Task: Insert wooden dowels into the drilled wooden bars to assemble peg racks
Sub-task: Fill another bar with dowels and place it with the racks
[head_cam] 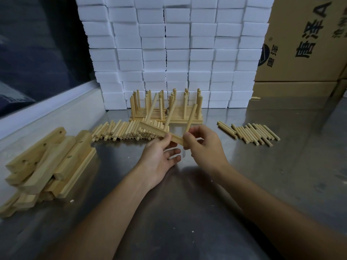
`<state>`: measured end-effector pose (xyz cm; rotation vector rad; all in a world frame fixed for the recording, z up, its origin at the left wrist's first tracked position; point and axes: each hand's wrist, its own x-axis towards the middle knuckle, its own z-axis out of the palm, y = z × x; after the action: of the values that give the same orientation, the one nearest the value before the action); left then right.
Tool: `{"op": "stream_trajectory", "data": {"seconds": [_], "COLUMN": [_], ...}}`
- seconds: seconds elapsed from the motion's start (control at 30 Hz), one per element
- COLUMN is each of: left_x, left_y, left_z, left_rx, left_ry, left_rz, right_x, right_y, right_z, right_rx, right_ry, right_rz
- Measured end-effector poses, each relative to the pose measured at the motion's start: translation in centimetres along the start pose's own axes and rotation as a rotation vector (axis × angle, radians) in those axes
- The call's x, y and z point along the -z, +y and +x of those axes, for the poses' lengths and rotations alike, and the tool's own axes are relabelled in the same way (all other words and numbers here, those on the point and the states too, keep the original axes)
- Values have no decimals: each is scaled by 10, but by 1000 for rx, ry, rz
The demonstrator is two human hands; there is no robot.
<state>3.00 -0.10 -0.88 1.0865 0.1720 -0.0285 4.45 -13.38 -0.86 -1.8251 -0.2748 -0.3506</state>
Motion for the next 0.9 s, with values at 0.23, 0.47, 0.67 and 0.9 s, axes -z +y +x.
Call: {"op": "stream_trajectory", "data": {"seconds": [0.23,0.47,0.67,0.9], "left_x": [3,11,39,41], "left_y": [-3,0,6,3], "left_z": [3,7,14,17], "left_rx": [-59,-246,-457,-415], "left_ry": [6,161,279,292], "left_rz": [14,376,883,893], "right_x": [13,40,82,111], "right_y": [8,16,35,57], "right_z": [5,26,51,73], "right_rx": [-12,-49,-196,-226], "right_ry": [-133,80,370,577], "right_rz": [-80,-122,-134,-199]}}
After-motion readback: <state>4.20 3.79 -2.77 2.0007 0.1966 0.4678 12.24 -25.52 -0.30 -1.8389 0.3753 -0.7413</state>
